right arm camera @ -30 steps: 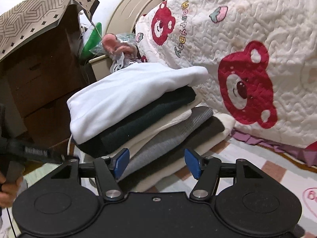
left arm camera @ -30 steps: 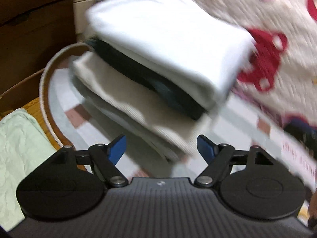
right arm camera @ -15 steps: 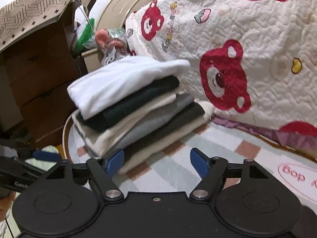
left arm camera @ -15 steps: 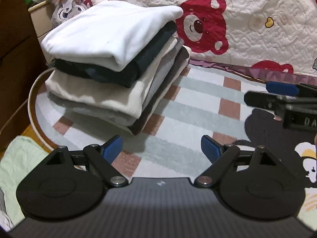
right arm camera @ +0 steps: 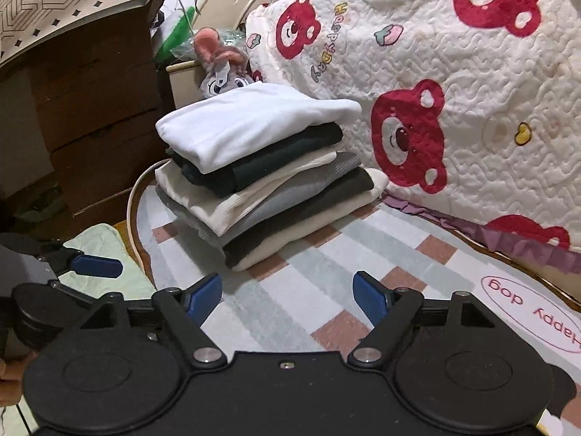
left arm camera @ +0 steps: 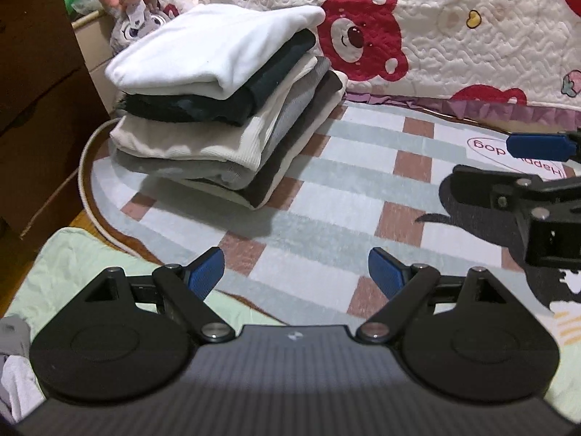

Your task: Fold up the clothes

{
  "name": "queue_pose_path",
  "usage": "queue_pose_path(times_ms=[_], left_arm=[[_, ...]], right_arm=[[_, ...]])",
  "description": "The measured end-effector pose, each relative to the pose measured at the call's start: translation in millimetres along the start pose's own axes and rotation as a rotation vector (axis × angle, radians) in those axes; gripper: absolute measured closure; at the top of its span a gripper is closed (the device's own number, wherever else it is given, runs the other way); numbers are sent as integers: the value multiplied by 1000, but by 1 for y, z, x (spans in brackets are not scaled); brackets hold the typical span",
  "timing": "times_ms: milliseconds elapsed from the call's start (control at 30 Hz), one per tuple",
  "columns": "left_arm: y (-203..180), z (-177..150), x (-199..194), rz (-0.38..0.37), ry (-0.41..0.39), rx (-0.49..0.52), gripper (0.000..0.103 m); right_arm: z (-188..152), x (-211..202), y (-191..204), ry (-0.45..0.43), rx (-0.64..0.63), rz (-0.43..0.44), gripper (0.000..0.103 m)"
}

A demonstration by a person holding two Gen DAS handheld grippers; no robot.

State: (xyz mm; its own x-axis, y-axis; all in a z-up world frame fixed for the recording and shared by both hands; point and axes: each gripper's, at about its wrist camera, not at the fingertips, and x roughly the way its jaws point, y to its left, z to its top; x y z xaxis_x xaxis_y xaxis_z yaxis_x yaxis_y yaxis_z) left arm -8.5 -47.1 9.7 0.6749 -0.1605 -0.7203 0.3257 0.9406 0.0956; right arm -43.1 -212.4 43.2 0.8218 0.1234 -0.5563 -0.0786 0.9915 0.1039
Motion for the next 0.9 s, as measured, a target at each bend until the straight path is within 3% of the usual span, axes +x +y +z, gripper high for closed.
queue_pose_path(times_ms=[133, 233, 433, 900], left_arm=[[3, -11, -21, -41, -4, -31, 6], [2, -21, -35, -9, -21, -18, 1], [3, -39, -54, 9, -41, -22, 0], [-5, -60, -60, -31, 14, -32, 0]], right_arm=[[-7, -19, 8, -9, 14, -7, 18], [-14, -32, 11, -24, 39, -13, 17], [-31, -49, 22, -26, 83, -13, 16], [-67, -76, 23, -31, 119, -81, 13]])
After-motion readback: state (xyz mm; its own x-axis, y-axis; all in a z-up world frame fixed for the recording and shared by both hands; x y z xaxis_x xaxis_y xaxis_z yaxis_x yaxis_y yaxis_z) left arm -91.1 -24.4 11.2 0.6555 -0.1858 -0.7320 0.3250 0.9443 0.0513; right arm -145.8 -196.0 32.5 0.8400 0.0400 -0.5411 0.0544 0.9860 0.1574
